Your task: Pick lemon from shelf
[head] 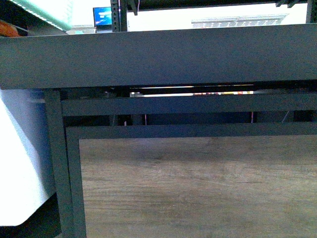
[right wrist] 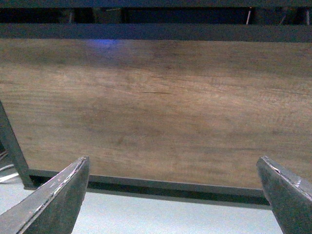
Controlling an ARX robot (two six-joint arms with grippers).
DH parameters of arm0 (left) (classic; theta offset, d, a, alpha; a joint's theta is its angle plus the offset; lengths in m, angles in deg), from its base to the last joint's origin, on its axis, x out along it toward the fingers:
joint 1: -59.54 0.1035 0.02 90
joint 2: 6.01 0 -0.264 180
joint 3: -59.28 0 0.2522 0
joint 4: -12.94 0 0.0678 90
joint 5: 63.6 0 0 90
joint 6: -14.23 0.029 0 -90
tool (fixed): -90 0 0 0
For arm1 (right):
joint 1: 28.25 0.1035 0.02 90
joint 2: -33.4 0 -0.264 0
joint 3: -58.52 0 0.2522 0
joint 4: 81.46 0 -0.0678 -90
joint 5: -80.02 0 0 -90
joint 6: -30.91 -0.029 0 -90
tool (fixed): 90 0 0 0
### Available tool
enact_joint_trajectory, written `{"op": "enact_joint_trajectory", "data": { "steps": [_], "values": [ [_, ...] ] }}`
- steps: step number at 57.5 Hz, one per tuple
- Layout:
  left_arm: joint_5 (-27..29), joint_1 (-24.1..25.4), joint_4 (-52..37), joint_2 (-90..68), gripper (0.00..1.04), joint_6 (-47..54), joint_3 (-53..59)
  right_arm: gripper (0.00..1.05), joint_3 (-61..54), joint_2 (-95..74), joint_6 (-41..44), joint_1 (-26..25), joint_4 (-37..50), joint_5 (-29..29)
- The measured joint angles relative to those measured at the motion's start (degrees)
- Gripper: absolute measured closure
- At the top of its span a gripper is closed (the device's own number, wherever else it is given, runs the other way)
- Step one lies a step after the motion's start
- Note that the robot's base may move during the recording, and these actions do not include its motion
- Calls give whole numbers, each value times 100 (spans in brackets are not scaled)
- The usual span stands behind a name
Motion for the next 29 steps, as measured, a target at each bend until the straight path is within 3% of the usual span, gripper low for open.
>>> {"op": "enact_joint_trajectory", "data": {
  "steps": [29],
  "values": [
    [2,0,0,0,8,0,0,2,0,0,0,0,0,0]
  ]
}}
